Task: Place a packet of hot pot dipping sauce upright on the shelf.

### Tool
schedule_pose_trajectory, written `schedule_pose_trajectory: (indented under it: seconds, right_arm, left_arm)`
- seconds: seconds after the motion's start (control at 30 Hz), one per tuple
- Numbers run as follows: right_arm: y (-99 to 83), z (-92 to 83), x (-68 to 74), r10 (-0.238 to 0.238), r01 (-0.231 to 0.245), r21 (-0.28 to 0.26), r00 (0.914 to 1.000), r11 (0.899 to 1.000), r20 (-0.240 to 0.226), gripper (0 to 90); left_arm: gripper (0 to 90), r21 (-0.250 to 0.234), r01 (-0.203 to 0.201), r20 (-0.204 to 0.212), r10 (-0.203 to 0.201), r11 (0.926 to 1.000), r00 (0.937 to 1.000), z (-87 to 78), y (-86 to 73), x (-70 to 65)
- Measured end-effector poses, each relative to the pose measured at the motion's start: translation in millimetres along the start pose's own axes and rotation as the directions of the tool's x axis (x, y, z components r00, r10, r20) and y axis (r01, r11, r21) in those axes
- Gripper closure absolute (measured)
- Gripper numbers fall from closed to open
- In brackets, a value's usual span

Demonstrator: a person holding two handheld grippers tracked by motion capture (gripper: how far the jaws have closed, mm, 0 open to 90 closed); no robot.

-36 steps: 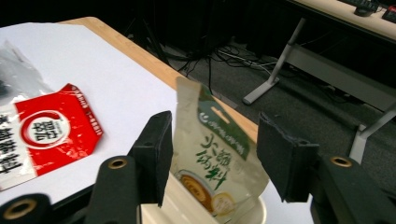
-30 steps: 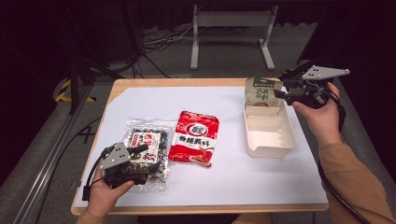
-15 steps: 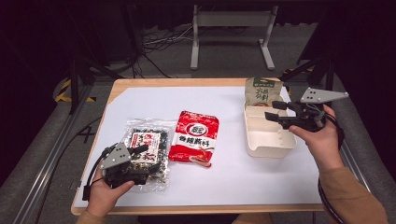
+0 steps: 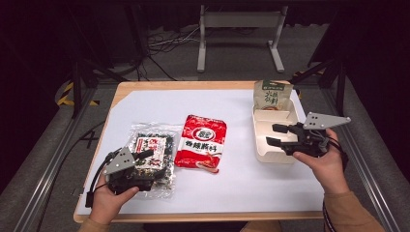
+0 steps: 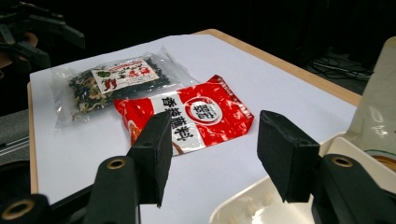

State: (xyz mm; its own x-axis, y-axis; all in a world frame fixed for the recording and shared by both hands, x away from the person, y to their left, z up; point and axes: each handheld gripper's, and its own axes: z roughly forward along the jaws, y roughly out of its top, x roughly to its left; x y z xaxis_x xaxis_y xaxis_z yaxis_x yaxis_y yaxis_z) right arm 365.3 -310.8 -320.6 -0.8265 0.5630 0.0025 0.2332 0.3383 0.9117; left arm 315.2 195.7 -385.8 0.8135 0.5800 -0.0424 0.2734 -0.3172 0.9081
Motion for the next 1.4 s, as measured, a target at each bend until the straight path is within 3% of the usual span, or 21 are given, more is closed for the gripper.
schedule_pose_trajectory:
  seconds: [0.1, 0.23, 0.67, 1.1, 1.4]
  right_arm:
    - [-6.0, 6.2, 4.8, 0.001, -0.001, 0.002, 0.9999, 1.0, -0.016, 45.2]
    - [-13.8, 14.5, 12.2, 0.007, -0.007, 0.014, 0.9993, 1.0, -0.038, 47.0]
    - [-25.0, 18.6, 29.4, -0.01, 0.011, 0.031, 0.9992, 0.999, -0.039, 55.2]
    - [-33.6, 26.5, 37.5, -0.015, 0.016, 0.032, 0.9989, 0.999, -0.045, 55.7]
    - [-41.4, 34.5, 38.4, -0.016, 0.018, 0.04, 0.9983, 0.999, -0.056, 54.2]
  left_arm:
    - [23.8, -0.013, 0.032, 0.022, -0.032, 0.9994, 0.9993, -1.4, 0.7, 2.3]
    - [23.8, -0.02, 0.033, 0.018, -0.033, 0.9993, 0.9993, -1.2, 1.7, 3.2]
    - [24.7, -0.004, 0.005, -0.02, -0.005, 1.0, 0.9998, 1.2, 7.7, 5.4]
    - [24.9, 0.023, 0.06, 0.017, -0.061, 0.9979, 0.998, 17.4, 32.3, 20.2]
    - [24.6, 0.004, 0.052, 0.026, -0.052, 0.9987, 0.9983, 31.6, 57.7, 36.7]
